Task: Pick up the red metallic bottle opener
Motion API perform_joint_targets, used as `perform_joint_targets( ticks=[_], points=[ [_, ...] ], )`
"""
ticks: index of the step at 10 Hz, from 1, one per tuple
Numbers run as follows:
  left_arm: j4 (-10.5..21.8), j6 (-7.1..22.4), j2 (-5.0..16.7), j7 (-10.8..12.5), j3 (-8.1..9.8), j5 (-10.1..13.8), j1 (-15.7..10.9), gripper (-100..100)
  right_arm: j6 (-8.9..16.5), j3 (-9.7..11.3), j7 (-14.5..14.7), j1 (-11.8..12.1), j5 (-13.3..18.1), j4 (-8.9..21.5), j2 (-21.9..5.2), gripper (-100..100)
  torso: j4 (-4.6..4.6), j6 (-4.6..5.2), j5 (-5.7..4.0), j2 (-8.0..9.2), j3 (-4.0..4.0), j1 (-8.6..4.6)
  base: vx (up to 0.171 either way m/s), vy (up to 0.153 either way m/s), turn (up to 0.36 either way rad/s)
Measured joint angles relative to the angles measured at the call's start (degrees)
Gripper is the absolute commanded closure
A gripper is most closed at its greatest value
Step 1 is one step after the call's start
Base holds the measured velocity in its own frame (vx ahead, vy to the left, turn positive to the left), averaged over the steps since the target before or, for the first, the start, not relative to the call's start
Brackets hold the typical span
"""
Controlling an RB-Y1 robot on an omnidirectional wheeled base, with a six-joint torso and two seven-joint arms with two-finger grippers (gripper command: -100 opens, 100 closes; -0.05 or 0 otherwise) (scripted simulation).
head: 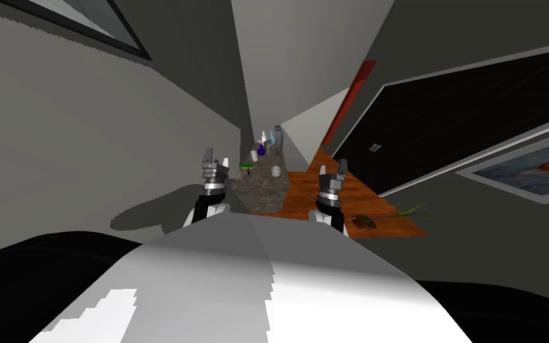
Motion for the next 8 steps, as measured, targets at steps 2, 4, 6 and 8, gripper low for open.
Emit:
perform_joint_targets(
  ticks=[2,4,6,8],
  points=[
    [1.9,0.1,2.0,-0.7,-0.02,-0.3,0.3,-100,0.0,0.0,0.0,0.0,0.0,0.0,0.0,0,0.01,0.0,-0.03,0.05,0.03,-0.14,-0.024,-0.054,-0.005],
    [5.0,0.9,4.7,-1.7,0.56,-0.7,-0.3,-100,0.0,0.0,0.0,0.0,0.0,0.0,0.0,0,0.02,0.01,-0.05,0.09,0.05,-0.23,-0.024,-0.062,-0.006],
    [7.9,1.4,6.6,-2.9,0.67,-1.2,-0.6,-100,0.0,0.0,0.0,0.0,0.0,0.0,0.0,0,0.01,0.01,-0.04,0.06,0.04,-0.2,-0.018,-0.063,-0.016],
    [10.9,3.1,9.5,-4.5,0.76,-2.3,-0.6,-100,0.0,0.0,0.0,0.0,0.0,0.0,0.0,0,0.01,0.0,-0.06,0.02,0.01,-0.26,-0.003,-0.074,-0.018]
  ],
)
